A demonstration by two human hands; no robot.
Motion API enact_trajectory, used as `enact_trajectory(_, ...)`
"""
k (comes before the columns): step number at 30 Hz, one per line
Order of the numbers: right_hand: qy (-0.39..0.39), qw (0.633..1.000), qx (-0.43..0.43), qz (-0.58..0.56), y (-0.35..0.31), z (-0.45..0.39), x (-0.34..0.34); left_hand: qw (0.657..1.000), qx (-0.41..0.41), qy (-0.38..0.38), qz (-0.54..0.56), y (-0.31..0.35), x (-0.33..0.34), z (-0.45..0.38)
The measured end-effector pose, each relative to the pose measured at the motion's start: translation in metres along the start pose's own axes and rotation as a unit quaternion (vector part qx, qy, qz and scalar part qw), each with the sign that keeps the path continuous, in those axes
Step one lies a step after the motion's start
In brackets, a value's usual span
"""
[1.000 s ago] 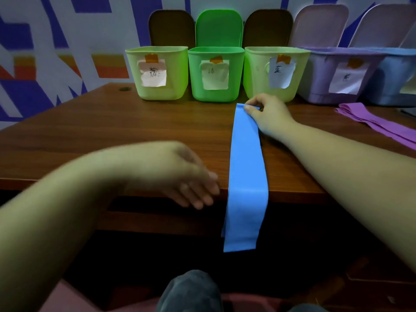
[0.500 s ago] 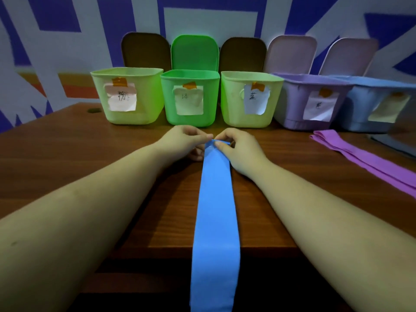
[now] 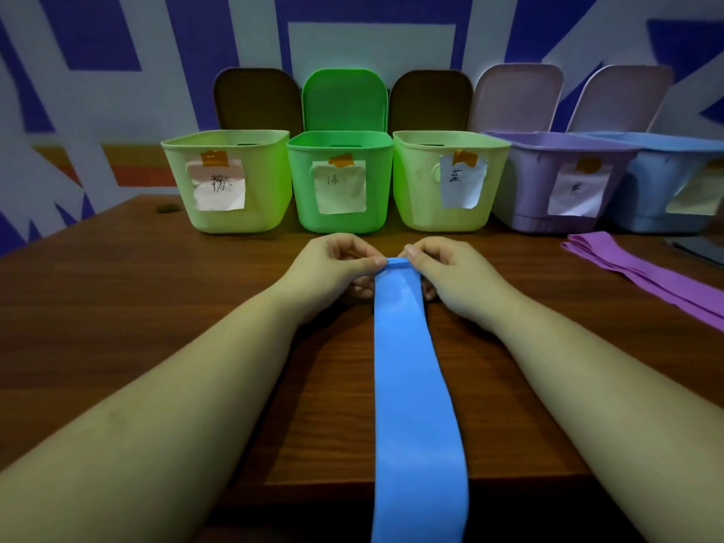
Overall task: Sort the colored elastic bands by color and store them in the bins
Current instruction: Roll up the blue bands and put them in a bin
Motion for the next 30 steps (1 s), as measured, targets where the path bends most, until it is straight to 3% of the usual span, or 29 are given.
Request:
enact_trajectory(9, 0.004, 0.995, 0.005, -0.096, -0.0036, 0.0058, -0.002, 0.999, 0.028, 0.006, -0.017, 0.0071, -0.0025, 0.0064)
enact_trajectory(15, -0.005, 0.995, 0.005, -0.095, -0.0043, 0.0084, -0.0039, 1.0, 0.019, -0.001, -0.003, 0.0084, 0.0021, 0.0072)
enact_trajectory(19, -0.022, 0.999, 0.017, -0.032, -0.0002, 0.0074, -0.0024, 0.994, 0.029, 0.006, -0.103, 0.0083, 0.0005, 0.0086)
enact_trajectory(24, -0.038, 0.996, 0.021, 0.081, -0.0012, 0.0068, -0.0048, 0.96, 0.054, 0.008, -0.276, 0.0056, 0.0, 0.0034)
enact_trajectory(30, -0.018, 0.996, 0.037, 0.077, 0.0025, 0.0031, -0.005, 0.946, 0.054, 0.019, -0.32, 0.0035, 0.0001, -0.0007)
Point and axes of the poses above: each hand's wrist, its own z-axis away from the middle knuckle, its own x-axis out of the palm, y = z × x, the point moved 6 cm from there along -z, towards the middle knuckle, and after that the axes turned 2 degrees about -z, right-handed, at the moved point
